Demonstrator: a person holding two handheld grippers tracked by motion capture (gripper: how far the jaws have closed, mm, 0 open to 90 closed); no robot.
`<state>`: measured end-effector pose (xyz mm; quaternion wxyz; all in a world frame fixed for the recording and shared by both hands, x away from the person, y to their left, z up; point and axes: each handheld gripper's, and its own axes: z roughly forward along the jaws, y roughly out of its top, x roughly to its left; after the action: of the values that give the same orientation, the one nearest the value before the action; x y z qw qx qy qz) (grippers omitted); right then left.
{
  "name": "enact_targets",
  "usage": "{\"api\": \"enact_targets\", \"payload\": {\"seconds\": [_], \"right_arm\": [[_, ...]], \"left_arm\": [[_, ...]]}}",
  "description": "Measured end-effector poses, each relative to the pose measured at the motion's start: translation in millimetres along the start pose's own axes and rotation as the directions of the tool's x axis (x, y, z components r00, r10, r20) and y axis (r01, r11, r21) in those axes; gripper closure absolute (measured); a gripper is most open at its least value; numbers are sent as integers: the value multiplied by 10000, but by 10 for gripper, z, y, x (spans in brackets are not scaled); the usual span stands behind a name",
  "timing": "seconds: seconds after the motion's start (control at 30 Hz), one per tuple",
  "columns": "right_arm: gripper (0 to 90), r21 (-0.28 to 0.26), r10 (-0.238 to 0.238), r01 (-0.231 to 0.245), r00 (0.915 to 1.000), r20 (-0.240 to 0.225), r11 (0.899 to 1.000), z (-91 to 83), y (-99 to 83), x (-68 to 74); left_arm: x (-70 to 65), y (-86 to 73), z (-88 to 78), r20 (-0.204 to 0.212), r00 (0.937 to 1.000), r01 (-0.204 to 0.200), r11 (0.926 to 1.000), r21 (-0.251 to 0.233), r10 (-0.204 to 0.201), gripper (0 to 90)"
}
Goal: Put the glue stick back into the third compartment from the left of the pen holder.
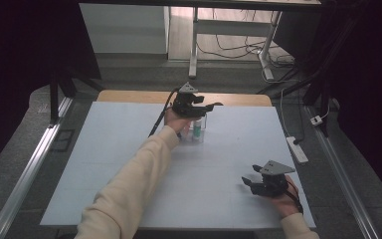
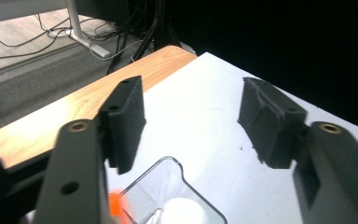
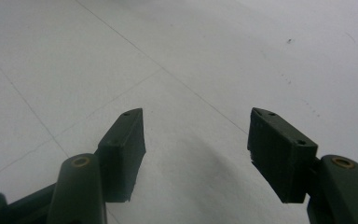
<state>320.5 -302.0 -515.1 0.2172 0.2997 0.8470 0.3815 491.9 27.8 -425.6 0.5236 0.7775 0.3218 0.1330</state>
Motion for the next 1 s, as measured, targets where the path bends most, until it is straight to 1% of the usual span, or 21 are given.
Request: {"api": "enact_targets", "payload": {"seconds": [0.17, 0.3, 0.43, 0.47, 0.57, 0.67, 0.83, 1.0], "right_arm": [[359, -1, -33, 33, 10000, -22, 10000, 1, 4, 3], [359, -2, -60, 60, 10000, -36, 10000, 2, 6, 4], [359, -1, -66, 66, 10000, -36, 10000, 4, 6, 3], [359, 1, -68, 68, 10000, -38, 10000, 5, 6, 3], [359, -12, -78, 78, 10000, -40, 10000, 8, 6, 5], [359, 6, -86, 86, 10000, -37, 10000, 9, 6, 5], [359, 16, -98, 98, 9999, -38, 10000, 12, 6, -1], [359, -55, -76, 76, 10000, -47, 10000, 17, 16, -8]], "left_arm": [[-19, -3, -54, 247, 9996, -175, 9993, 325, 167, 388], [-36, -26, -85, 338, 9991, -271, 9985, 484, 255, 390], [-54, -48, -127, 443, 9986, -317, 9981, 533, 294, 397], [-59, -53, -137, 487, 9985, -277, 9983, 513, 252, 399], [-75, -67, -176, 642, 9975, -329, 9978, 570, 292, 400], [-96, -84, -216, 763, 9960, -507, 9966, 647, 457, 401], [-138, -131, -316, 926, 9940, -645, 9957, 670, 582, 402], [-171, -179, -442, 1018, 9931, -649, 9957, 660, 580, 404]]}}
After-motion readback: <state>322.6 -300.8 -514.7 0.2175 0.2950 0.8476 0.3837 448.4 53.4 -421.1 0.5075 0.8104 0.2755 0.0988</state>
